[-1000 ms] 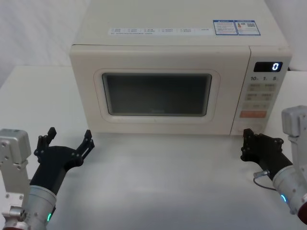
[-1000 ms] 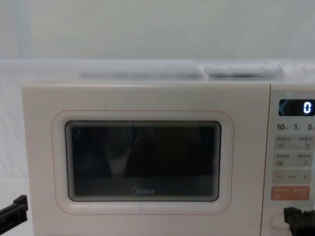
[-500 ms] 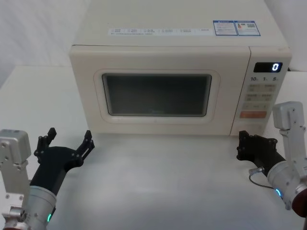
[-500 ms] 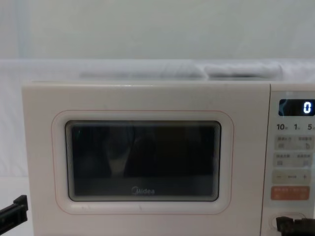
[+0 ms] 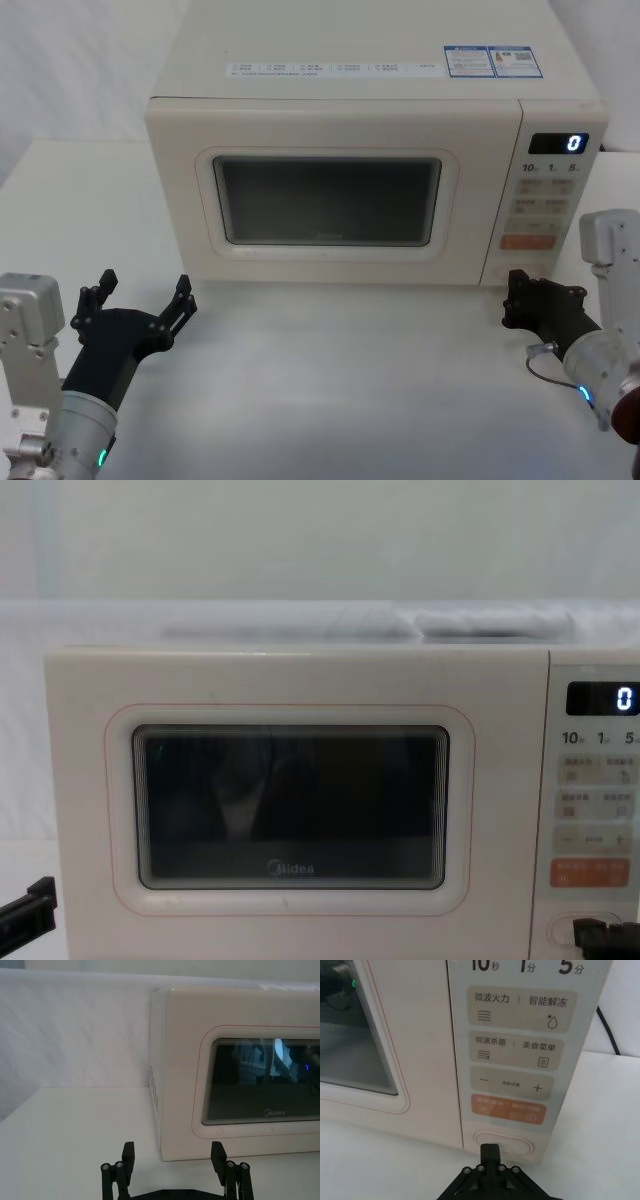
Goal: Press the button to open the microwave door with one hand; close the microwave door with the other hand.
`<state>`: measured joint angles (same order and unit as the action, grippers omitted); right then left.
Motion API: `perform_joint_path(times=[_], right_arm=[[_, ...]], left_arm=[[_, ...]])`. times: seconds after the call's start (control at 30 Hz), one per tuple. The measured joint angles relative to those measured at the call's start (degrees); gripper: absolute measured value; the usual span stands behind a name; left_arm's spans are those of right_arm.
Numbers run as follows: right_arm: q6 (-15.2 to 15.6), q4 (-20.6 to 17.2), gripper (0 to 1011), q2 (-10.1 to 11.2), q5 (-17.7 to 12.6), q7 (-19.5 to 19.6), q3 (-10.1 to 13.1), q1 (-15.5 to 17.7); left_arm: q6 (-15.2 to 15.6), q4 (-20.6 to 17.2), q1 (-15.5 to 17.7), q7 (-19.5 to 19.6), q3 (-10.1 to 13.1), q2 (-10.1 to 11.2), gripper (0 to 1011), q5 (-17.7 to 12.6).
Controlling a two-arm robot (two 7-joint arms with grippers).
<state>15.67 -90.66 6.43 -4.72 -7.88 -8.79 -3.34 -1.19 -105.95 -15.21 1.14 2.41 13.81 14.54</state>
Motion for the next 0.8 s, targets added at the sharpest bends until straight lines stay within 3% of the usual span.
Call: perform_joint_path(times=[0.8], right_arm=[[-2.7, 4.7, 0, -1.5, 0.9, 1.2, 0.2, -2.7]], left_arm=[[0.0, 0.0, 0.0, 0.0, 0.0, 0.0, 1001, 0.0]])
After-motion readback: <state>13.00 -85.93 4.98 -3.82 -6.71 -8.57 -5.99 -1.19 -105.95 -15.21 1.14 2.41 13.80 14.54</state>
